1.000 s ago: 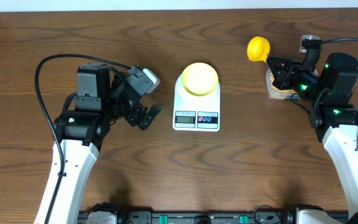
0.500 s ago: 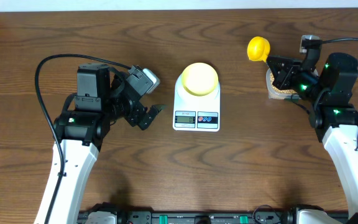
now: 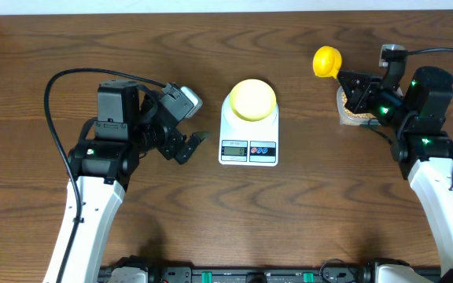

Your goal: Scoop item into bowl and weigh 50g on scale

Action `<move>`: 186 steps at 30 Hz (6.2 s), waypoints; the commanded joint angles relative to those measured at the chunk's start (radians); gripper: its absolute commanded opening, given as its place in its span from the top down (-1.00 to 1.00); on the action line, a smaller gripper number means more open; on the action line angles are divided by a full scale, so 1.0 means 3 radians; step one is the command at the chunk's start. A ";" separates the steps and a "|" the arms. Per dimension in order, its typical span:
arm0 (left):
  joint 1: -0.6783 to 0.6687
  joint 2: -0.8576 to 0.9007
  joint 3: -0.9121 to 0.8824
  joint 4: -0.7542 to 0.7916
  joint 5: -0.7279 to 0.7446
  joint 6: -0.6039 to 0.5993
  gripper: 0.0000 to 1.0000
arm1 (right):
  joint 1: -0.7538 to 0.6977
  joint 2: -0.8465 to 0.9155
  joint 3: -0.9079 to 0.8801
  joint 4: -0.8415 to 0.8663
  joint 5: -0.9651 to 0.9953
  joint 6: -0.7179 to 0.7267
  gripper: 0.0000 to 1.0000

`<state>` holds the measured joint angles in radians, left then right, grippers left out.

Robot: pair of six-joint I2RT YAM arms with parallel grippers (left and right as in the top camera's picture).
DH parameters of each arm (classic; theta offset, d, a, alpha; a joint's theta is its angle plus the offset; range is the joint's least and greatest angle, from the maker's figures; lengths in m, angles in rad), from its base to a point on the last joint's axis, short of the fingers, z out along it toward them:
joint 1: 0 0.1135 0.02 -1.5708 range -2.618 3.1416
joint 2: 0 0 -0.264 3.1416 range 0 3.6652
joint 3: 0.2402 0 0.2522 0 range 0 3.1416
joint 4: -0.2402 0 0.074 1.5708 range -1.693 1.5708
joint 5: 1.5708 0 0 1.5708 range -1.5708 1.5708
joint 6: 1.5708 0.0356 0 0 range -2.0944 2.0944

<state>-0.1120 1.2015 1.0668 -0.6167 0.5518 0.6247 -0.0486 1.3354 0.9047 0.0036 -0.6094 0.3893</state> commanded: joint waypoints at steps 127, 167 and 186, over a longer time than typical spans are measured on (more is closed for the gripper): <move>0.0017 -0.0015 -0.0041 0.0011 -0.0238 -0.0041 -0.94 | -0.0275 0.2703 0.4376 -0.5000 0.2093 -0.1686 0.98; 0.0018 -0.0015 -0.0041 0.0011 -0.0238 -0.0041 -0.94 | -0.0271 0.2705 0.3732 -0.4593 0.1776 -0.1798 0.98; 0.0017 -0.0015 -0.0041 0.0011 -0.0238 -0.0041 -0.94 | -0.0440 0.2706 0.3234 -0.4265 0.0783 -0.1723 0.98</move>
<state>-0.1120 1.2015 1.0660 -0.6167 0.4873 0.6247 -0.1551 2.1456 1.8908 -1.2774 -0.2386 -0.1383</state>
